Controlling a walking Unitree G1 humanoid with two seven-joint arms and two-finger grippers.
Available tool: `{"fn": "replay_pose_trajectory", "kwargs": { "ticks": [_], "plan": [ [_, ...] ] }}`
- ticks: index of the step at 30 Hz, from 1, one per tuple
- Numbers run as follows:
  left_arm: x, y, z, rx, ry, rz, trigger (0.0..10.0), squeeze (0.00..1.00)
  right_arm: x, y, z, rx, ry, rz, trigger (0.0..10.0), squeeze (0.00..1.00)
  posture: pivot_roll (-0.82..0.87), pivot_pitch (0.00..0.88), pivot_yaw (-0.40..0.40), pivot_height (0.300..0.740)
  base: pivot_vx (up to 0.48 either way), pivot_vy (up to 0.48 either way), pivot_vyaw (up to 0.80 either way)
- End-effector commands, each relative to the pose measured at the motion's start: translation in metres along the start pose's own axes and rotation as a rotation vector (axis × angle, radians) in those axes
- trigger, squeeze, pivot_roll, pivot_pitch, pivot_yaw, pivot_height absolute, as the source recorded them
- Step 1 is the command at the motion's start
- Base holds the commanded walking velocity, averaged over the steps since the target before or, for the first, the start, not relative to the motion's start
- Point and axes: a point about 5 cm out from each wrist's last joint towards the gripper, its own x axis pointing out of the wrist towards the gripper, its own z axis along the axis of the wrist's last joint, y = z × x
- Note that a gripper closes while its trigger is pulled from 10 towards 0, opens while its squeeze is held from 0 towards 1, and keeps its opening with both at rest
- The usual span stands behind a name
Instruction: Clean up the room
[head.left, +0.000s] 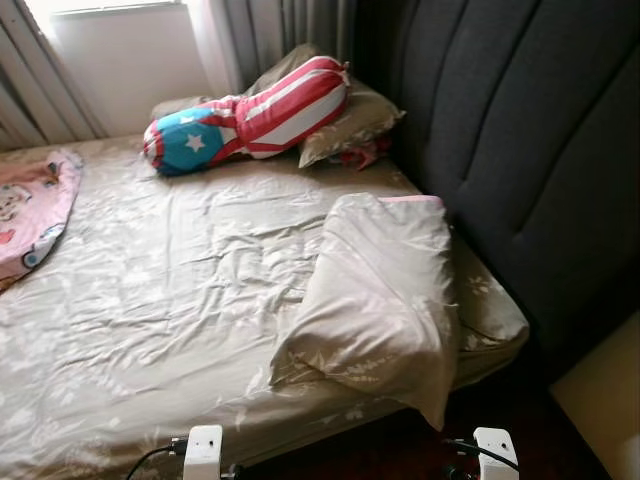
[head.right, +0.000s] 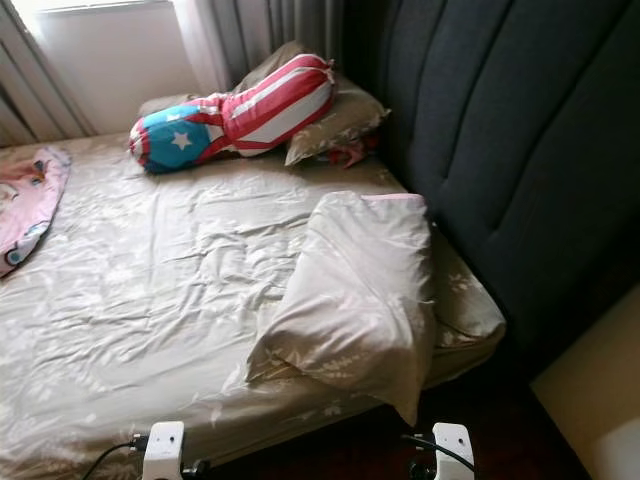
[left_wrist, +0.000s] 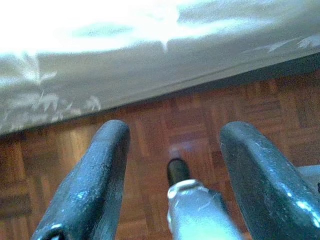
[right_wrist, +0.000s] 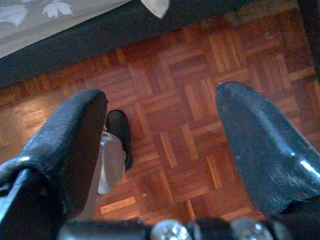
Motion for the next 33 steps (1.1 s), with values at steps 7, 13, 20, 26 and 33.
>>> {"fn": "replay_pose_trajectory", "kwargs": {
  "ticks": [7,13,20,26,33],
  "plan": [
    [-0.0007,0.0019,-0.0032,0.003,0.012,0.004,10.0,0.0,0.0007,0.0021,0.003,-0.004,-0.01,0.006,10.0,0.0,-0.09,0.0,0.019,0.74,0.333,0.0,0.0],
    [-0.0007,0.0017,-0.0034,0.002,0.013,0.004,10.0,0.0,0.0006,0.0018,0.0026,-0.005,-0.009,0.004,10.0,0.0,-0.09,0.0,0.018,0.74,0.349,0.0,0.0],
    [-0.0007,0.001,-0.0032,0.0,0.011,0.004,10.0,0.0,0.0005,0.0013,0.0028,-0.012,-0.009,0.004,10.0,0.0,-0.09,0.0,0.016,0.74,0.352,0.0,0.0],
    [-0.0008,0.0004,-0.0035,-0.001,0.01,0.006,10.0,0.0,0.0005,0.0009,0.0029,-0.013,-0.01,0.004,10.0,0.0,-0.09,0.0,0.014,0.74,0.057,0.0,0.0],
    [-0.0009,0.0001,-0.0039,0.0,0.011,0.004,10.0,0.0,0.0004,0.0009,0.0032,-0.01,-0.017,0.007,10.0,0.0,-0.09,0.0,0.014,0.74,0.0,0.0,0.0]
  ]
}}
